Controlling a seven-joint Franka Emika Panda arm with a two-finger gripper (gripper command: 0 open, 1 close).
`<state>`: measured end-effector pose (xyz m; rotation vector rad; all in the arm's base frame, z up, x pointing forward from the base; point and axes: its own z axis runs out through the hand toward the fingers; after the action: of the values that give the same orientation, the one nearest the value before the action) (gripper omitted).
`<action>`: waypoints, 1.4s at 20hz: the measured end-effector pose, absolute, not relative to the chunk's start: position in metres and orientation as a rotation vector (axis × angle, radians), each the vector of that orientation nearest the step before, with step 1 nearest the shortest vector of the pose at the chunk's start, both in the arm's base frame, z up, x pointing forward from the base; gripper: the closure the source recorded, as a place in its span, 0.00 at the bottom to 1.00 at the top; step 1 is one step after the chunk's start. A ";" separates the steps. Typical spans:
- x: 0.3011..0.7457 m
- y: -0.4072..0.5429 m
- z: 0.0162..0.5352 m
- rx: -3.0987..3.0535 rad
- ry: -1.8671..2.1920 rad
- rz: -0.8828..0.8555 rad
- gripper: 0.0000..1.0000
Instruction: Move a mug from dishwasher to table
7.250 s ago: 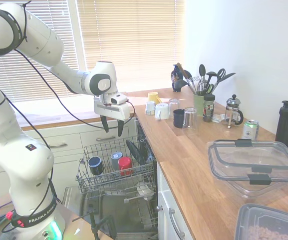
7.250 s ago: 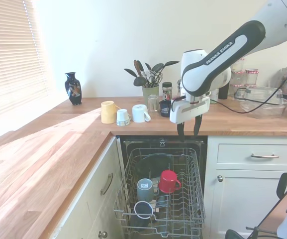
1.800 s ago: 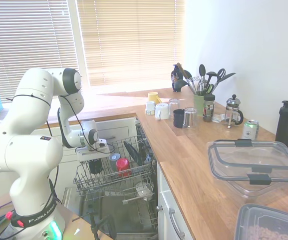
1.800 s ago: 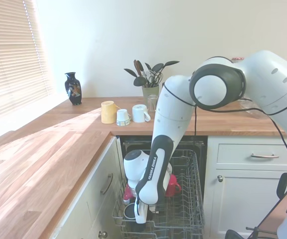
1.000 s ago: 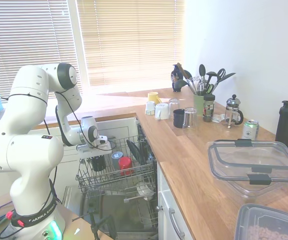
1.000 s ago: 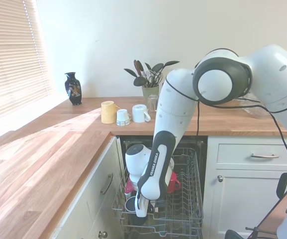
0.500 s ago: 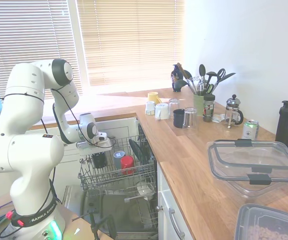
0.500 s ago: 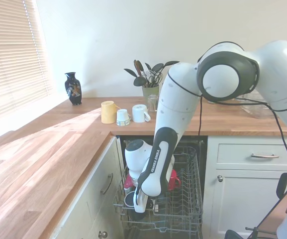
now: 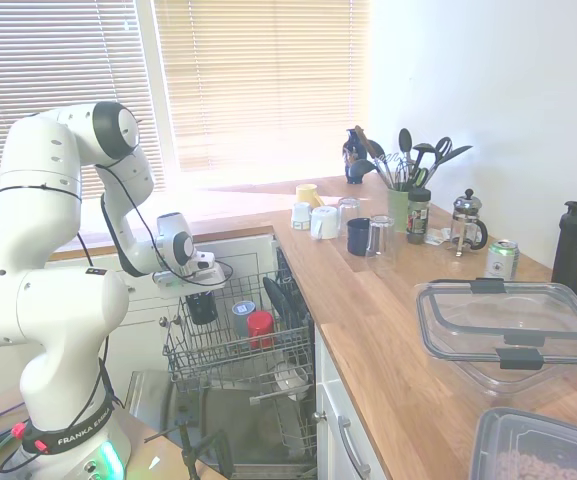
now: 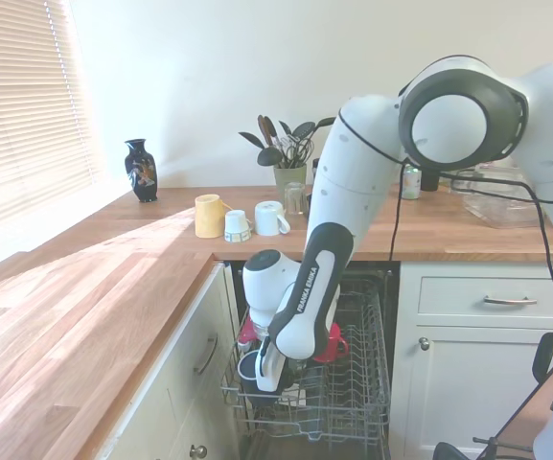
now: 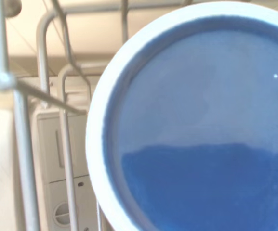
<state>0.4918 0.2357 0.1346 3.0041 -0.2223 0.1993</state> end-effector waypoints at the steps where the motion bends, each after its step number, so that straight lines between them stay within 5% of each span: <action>1: 0.494 0.234 0.141 3.002 -0.231 0.211 1.00; 18: 0.514 0.221 0.272 3.011 -0.426 0.398 1.00; 28: 0.542 0.137 0.345 3.043 -0.739 0.450 1.00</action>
<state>0.5417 0.1374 0.3452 3.0429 -0.7394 0.4501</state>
